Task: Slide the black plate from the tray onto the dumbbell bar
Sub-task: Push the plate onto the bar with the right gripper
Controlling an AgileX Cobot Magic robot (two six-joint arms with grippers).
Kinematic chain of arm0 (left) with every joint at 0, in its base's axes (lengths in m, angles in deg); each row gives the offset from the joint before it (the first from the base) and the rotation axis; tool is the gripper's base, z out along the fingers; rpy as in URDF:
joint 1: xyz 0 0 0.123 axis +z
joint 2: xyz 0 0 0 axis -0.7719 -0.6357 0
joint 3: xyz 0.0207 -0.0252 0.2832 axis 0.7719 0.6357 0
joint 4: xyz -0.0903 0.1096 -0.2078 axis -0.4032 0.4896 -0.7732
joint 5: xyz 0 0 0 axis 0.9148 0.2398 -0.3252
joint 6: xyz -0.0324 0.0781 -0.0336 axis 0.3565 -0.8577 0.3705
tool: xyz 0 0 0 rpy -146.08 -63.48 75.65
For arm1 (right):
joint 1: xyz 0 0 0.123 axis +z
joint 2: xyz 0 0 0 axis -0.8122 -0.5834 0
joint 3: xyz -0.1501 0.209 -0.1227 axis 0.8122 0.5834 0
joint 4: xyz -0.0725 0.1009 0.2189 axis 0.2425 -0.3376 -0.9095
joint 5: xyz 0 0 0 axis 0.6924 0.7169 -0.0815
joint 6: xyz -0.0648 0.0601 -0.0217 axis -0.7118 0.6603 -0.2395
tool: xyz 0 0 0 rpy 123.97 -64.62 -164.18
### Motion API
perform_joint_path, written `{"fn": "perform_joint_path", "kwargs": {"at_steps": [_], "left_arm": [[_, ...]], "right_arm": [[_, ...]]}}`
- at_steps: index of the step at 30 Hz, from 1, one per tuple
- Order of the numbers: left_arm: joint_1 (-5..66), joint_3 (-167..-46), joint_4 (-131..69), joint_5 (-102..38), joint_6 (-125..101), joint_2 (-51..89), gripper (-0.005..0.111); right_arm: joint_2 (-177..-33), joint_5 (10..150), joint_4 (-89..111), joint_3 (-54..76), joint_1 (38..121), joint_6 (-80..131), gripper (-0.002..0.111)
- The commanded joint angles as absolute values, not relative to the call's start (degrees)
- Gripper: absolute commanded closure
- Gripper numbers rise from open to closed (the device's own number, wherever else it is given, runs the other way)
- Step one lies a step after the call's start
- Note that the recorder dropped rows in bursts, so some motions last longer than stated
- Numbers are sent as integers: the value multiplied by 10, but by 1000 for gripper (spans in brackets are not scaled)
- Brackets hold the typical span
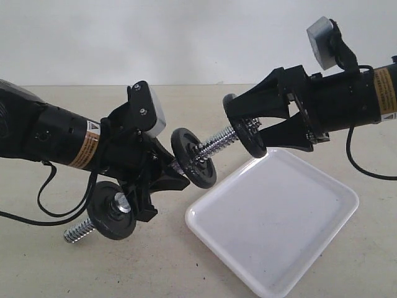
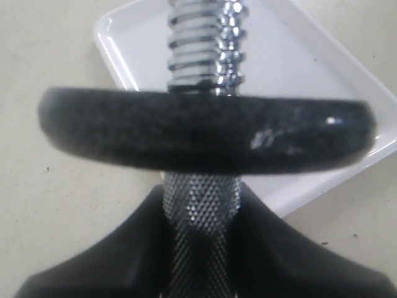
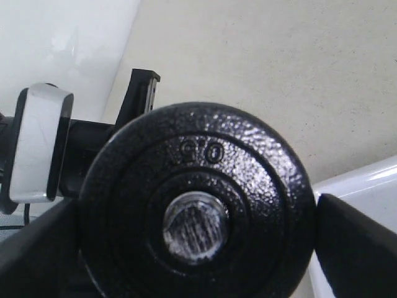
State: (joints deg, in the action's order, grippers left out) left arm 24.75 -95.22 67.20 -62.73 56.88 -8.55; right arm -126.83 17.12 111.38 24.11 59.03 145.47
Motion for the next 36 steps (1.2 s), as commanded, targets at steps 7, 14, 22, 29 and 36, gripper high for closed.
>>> {"fn": "perform_joint_path", "kwargs": {"at_steps": [7, 14, 22, 29, 36], "left_arm": [[245, -977, 563, -711, 566, -56, 102], [245, -977, 540, -714, 555, -56, 102], [245, -977, 540, -714, 555, -56, 102], [245, -977, 540, -714, 558, -56, 102], [245, -977, 540, -714, 558, -56, 102]], "right_arm": [[-1260, 162, 1106, 235, 590, 1448, 108], [-1260, 203, 1113, 235, 623, 1448, 108], [-1260, 267, 1113, 235, 665, 1448, 108], [-1260, 284, 1113, 235, 670, 1448, 108], [-1260, 290, 1113, 235, 670, 1440, 108]]}}
